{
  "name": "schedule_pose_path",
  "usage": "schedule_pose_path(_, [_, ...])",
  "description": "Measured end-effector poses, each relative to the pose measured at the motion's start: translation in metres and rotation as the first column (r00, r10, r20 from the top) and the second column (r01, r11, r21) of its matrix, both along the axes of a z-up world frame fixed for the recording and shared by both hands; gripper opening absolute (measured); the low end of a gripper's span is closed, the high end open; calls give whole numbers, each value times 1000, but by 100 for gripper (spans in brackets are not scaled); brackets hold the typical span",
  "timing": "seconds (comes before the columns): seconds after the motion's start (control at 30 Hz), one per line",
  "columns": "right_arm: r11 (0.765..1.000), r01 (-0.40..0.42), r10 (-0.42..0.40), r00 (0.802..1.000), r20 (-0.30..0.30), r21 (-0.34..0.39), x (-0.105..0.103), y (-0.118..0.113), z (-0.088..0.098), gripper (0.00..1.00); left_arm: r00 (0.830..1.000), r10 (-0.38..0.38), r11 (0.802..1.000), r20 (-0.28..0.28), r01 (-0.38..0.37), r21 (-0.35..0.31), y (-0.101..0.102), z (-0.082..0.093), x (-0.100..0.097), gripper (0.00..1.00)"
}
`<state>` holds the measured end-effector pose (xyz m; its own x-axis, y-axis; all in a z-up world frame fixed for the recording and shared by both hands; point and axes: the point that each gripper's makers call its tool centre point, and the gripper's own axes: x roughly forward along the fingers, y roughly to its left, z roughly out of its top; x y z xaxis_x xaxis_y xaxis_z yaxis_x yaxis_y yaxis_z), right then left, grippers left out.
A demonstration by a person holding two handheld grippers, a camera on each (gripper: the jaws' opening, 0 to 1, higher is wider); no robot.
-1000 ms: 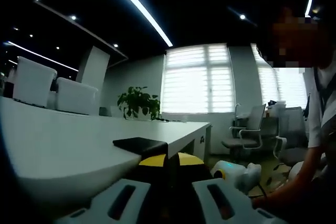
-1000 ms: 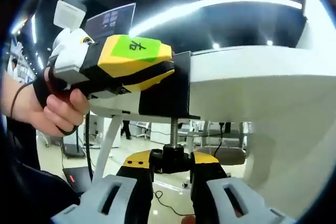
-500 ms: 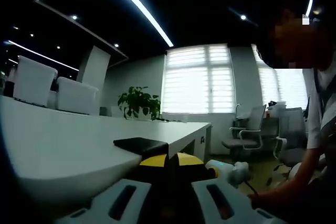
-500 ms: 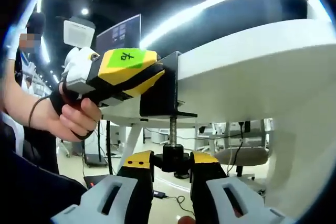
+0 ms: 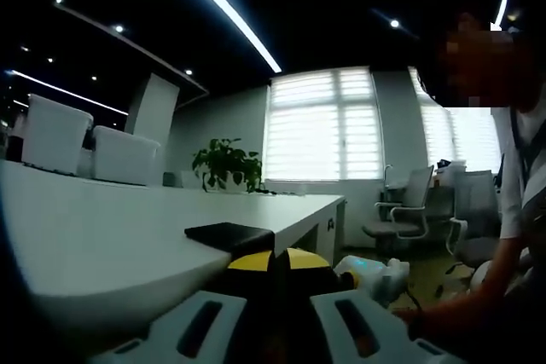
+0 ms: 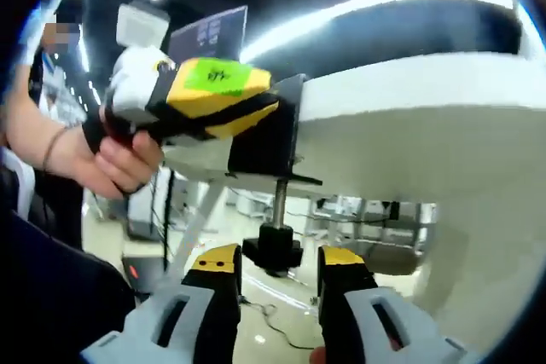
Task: Clamp the fixed fixture on the desktop, loosen the retaining clip, secure it to the edge of the desk, and tighten the retaining clip.
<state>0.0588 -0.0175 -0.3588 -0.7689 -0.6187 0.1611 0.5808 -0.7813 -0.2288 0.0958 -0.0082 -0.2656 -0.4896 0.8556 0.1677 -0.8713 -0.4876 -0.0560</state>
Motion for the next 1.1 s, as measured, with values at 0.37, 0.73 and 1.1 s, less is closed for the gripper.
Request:
schedule_pose_path(0.37, [979, 202, -201, 979, -30, 36, 0, -11, 0, 32, 1000, 8, 1000, -2, -8, 16, 0, 1, 1, 5])
schedule_pose_path(0.73, [972, 228, -229, 973, -7, -65, -1, -4, 17, 26, 1000, 8, 999, 2, -8, 36, -1, 2, 0, 3])
schedule_pose_path(1.1, [999, 37, -37, 999, -27, -3, -1, -7, 13, 25, 1000, 7, 999, 8, -8, 32, -1, 2, -1, 3])
